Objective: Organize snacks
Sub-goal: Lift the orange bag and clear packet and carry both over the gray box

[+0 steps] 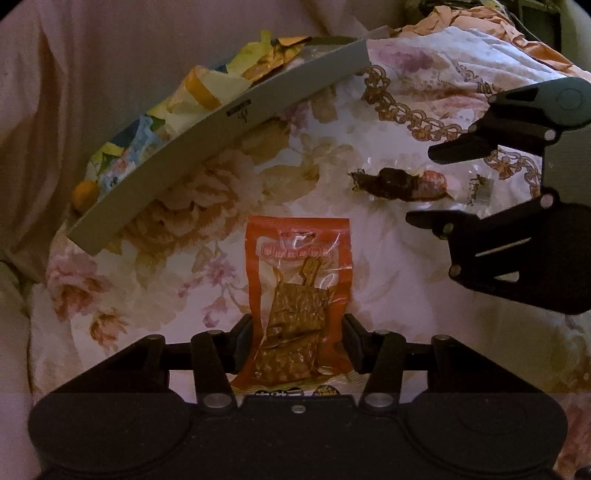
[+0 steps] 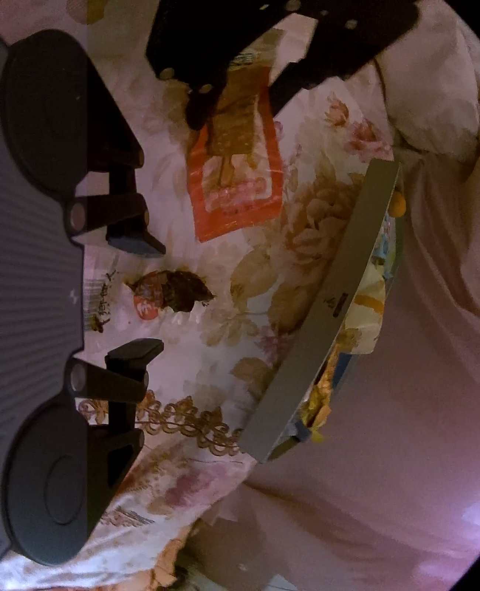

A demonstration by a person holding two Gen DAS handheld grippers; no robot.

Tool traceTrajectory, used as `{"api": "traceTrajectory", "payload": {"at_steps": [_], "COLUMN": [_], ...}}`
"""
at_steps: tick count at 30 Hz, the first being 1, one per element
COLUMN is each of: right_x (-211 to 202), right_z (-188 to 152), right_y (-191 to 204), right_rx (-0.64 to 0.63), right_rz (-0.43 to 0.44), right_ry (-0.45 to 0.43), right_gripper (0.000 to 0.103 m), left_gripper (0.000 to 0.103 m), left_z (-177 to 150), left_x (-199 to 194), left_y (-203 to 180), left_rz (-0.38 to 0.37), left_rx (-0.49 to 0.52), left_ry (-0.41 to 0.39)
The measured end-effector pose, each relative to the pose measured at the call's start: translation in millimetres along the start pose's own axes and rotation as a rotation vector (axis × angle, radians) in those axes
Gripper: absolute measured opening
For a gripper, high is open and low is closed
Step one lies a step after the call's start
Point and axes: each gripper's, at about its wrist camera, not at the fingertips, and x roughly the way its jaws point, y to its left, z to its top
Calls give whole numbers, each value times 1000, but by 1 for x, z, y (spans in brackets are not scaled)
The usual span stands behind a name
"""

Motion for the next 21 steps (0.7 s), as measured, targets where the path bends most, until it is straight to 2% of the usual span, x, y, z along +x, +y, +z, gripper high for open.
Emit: {"api": "traceTrajectory", "payload": {"at_steps": [7,21], "right_x": [-2,-11], "right_z": [-4,-2], "right_y": [17,18], "right_rx": [-162,-239], "right_rz": [-92,-191], "right_ry": [-22,-99], "right_gripper": [52,52], "left_gripper": [52,52], "left_z": [5,11], "left_x": [-12,-31], "left_y": [3,17], "left_rz": [24,41], "left_rx": [-31,-92], "left_ry": [-41,-92]}}
